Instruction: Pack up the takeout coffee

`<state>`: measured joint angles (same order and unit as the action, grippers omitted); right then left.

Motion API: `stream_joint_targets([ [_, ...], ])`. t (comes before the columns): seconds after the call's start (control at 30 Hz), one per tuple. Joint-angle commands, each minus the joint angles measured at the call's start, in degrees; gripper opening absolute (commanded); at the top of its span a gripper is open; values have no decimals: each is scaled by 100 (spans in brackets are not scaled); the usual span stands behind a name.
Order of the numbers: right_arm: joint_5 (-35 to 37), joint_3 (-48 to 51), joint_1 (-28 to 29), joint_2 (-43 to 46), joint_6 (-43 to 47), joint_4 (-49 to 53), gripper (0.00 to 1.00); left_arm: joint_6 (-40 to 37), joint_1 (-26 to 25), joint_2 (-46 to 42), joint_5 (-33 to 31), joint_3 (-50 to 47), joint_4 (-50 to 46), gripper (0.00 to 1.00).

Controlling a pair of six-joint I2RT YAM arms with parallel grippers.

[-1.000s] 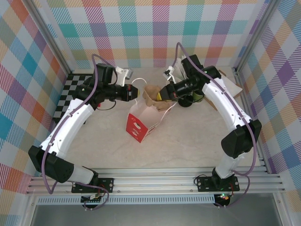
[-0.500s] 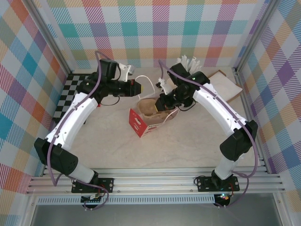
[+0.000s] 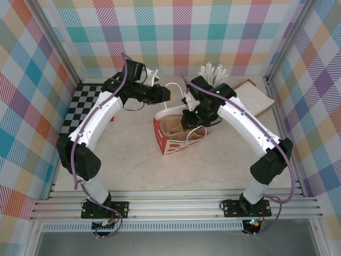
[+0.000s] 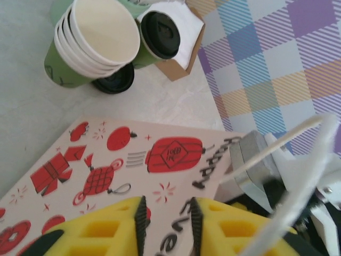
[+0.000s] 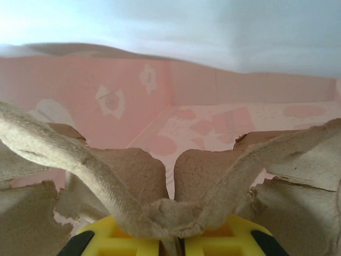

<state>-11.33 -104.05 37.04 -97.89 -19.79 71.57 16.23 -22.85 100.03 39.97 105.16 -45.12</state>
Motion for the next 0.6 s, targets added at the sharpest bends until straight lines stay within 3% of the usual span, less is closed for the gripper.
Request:
stream_joint_targets([
  [0.0,273,-118,40,-211,-235,52,7,-249,-18,-340,47,120,-159,39],
  [0.2,564,-162,43,-323,-370,41,7,-573,18,-961,-201,-73,-147,70],
  [0.27,618,-186,48,-337,-420,24,7,-635,18,-1265,-154,-376,53,79],
  [0.37,816,-210,58,-337,-485,24,7,-653,18,-1829,-137,-1103,568,100],
  [0.57,1485,-256,179,-308,-605,-63,6,-710,-146,-2879,-839,-1958,1054,100],
])
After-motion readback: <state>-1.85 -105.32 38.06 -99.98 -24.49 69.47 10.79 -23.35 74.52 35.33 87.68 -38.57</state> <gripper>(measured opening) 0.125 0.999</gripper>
